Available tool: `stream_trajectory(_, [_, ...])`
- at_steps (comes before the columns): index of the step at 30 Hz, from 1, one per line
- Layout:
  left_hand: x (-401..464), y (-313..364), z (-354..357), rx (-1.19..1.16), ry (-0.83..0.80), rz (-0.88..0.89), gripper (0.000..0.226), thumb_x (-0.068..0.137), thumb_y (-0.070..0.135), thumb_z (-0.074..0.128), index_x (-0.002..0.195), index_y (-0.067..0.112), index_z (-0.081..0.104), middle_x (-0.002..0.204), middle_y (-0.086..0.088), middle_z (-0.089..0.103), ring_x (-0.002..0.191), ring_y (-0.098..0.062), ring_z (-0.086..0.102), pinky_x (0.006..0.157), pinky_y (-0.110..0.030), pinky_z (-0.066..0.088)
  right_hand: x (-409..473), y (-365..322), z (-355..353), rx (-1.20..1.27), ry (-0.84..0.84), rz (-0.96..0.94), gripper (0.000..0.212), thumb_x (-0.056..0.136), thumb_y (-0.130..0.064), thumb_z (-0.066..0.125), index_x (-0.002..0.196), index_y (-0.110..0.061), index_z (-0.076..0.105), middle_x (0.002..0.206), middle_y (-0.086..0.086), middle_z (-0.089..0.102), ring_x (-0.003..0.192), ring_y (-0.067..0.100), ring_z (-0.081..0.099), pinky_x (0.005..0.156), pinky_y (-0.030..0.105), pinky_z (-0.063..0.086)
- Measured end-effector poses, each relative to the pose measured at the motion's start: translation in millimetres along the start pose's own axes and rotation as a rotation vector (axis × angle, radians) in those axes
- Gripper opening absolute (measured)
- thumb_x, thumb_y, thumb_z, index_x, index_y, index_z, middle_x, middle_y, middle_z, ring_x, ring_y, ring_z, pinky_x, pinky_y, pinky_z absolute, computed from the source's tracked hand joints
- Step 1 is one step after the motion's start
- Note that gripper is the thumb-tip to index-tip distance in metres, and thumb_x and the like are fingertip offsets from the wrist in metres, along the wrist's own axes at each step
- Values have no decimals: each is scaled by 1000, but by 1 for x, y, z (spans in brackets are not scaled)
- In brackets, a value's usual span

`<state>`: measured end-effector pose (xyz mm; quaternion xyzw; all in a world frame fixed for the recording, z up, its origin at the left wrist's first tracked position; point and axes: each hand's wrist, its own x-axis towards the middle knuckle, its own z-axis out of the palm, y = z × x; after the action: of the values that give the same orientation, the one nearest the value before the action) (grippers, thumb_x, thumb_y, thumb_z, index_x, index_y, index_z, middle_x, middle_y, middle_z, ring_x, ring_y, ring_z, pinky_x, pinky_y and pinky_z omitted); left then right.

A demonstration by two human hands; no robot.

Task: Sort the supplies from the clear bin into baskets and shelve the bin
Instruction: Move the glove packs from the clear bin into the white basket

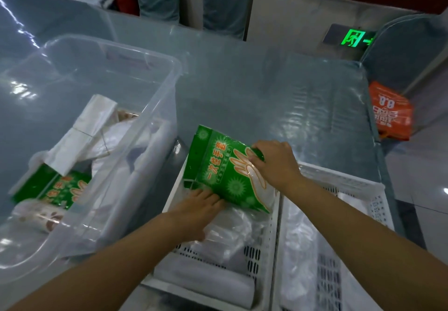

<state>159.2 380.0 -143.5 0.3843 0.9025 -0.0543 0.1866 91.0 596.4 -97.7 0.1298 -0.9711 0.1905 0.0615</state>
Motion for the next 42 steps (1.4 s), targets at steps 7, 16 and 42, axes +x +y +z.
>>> stream_trajectory(7, [-1, 2, 13, -121, 88, -12, 53, 66, 27, 71, 115, 18, 54, 114, -2, 58, 110, -23, 43, 94, -35, 31, -8, 3, 1, -10, -99, 40, 30, 83, -5, 52, 105, -21, 65, 96, 1, 62, 97, 22, 53, 80, 32, 25])
stream_trajectory(16, [-27, 9, 12, -192, 256, 5, 36, 29, 18, 81, 62, 23, 68, 66, 7, 65, 65, -14, 63, 56, -21, 49, -21, -2, 23, -184, -260, 31, 23, 83, -47, 58, 89, -24, 60, 91, -1, 62, 95, 24, 51, 87, 41, 32])
stream_trajectory(42, [-2, 16, -16, -402, 267, -330, 8, 84, 21, 56, 89, 23, 62, 90, 1, 65, 85, -19, 56, 72, -29, 43, -13, 22, 7, -91, -67, 233, 16, 81, -28, 60, 96, -27, 66, 99, -3, 63, 96, 20, 49, 81, 35, 26])
